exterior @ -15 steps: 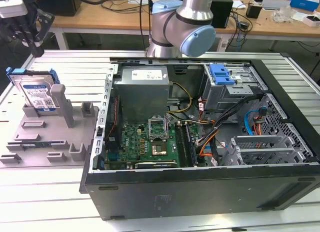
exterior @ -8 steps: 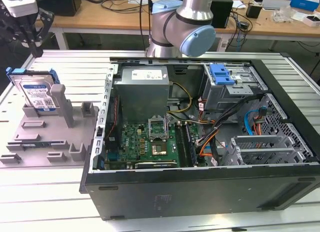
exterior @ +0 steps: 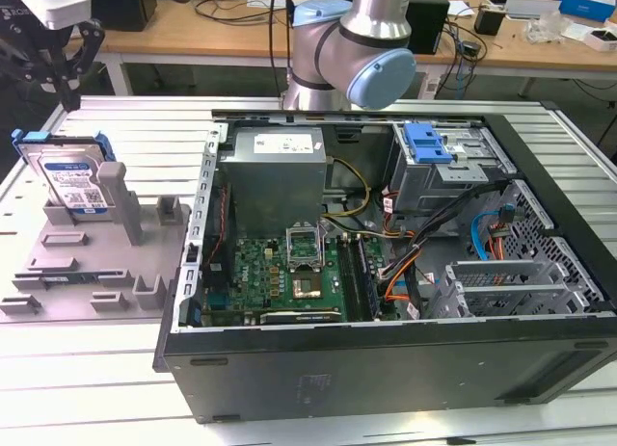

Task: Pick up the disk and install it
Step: 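Pick up the disk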

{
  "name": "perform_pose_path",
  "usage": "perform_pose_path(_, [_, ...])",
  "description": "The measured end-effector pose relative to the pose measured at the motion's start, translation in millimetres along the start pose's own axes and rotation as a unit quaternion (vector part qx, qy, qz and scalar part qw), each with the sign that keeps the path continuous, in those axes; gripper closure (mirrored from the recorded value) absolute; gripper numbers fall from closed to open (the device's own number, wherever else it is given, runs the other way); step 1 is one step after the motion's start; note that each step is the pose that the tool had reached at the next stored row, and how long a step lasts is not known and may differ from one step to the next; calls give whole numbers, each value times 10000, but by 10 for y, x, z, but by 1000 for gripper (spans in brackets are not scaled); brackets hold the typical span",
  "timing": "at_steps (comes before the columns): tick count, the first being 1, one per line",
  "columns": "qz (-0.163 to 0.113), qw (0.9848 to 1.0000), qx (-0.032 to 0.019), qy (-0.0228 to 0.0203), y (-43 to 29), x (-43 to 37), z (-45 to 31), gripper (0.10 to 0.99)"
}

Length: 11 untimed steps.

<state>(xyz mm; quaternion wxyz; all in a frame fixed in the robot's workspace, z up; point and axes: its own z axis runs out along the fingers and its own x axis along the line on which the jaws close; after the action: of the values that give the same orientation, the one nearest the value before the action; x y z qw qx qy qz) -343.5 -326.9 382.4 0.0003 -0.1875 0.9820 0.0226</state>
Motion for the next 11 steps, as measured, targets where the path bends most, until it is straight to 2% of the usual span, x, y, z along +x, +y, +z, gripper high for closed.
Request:
perform_pose_path(3, [-308,9995,-3,14,0,0,1,980])
perform_pose_path(7, [-721,9974,-7,33,0,0,2,980])
perform_pose_path(9, [-1062,9943,-10,48,0,0,3,973])
perform_pose_path(10, [-1294,9916,-12,58,0,0,4,918])
perform_pose_path(11, [-1419,9899,-13,63,0,0,4,851])
